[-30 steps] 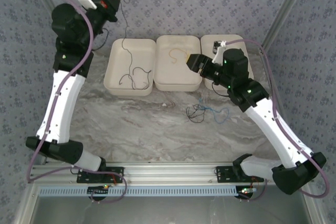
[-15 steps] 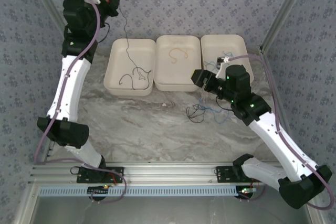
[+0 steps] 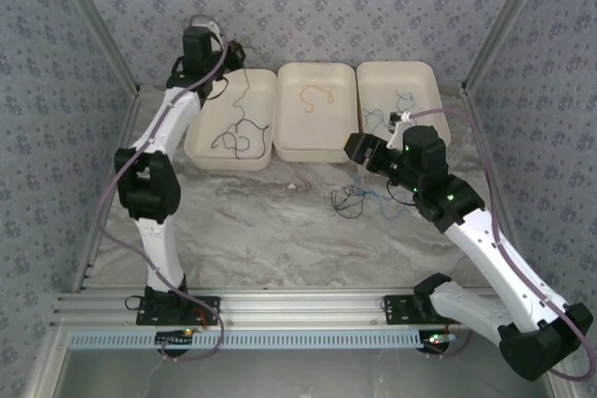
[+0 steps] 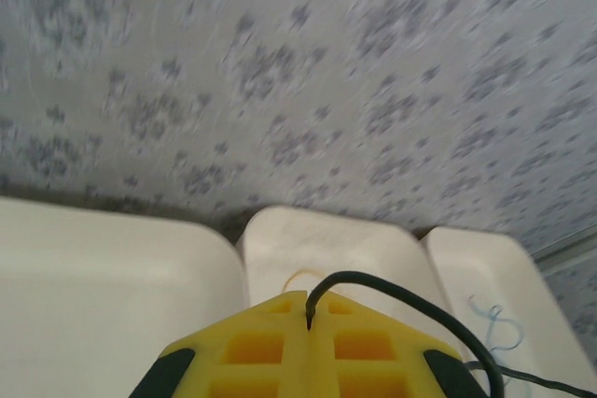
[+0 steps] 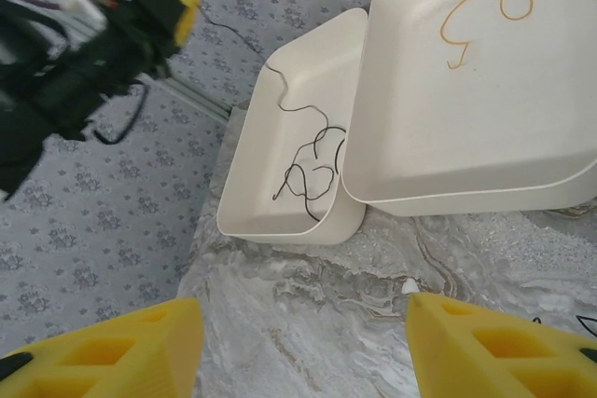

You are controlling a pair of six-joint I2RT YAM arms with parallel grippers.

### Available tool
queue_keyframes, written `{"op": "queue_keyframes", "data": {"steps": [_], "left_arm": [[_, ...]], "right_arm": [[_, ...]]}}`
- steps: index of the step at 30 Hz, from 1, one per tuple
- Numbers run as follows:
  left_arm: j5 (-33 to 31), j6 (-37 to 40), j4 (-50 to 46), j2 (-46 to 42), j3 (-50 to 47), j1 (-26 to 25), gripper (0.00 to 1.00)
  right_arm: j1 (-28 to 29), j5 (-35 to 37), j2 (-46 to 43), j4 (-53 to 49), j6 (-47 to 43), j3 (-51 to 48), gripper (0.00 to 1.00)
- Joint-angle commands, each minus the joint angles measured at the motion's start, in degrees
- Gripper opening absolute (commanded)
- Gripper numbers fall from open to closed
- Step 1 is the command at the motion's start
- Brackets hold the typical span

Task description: Untangle the cables

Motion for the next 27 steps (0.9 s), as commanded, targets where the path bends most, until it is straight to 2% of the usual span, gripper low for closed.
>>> {"op": "queue_keyframes", "data": {"steps": [1, 5, 10, 11, 14, 15, 17, 21, 27], "left_arm": [[-2.1, 1.8, -2.6, 4.1, 5.0, 0.6, 0.0], [-5.3, 2.2, -5.5, 9.6, 8.8, 1.0, 0.0], [-7.3, 0.9, -16.6, 17.9, 20.8, 2.0, 0.06], [-7.3, 0.8, -18.8, 19.1, 23.1, 2.1, 0.11], [-6.6, 1.3, -25.0, 21.4, 29.1, 2.1, 0.47], [-7.2, 1.3, -26.5, 21.0, 29.5, 2.0, 0.52], [-7.8, 0.9, -27.3, 19.0, 27.6, 2.0, 0.57], [-8.9, 0.4, -24.0, 11.1, 17.7, 2.1, 0.56], [-13.6, -1.3, -17.6, -3.5, 1.8, 2.7, 0.46]], "right_arm": [[0.2, 1.1, -0.9, -0.5, -0.5, -1.6, 0.61], [0.0, 0.8, -0.6, 0.2, -0.6, -3.0, 0.61], [-0.7, 0.4, 0.2, 0.4, -0.8, -4.0, 0.61], [-0.8, 0.5, 0.2, 0.4, -0.8, -4.1, 0.61], [-1.2, 1.3, 0.1, -0.8, -1.0, -4.1, 0.61], [-1.2, 1.9, -0.1, -1.3, -1.1, -3.9, 0.61], [-1.4, 2.4, -0.5, -1.9, -1.1, -4.2, 0.61], [-1.6, 3.0, -1.6, -2.9, -1.0, -4.3, 0.61], [-1.6, 4.5, -4.0, -5.6, -0.9, -4.3, 0.61]]}}
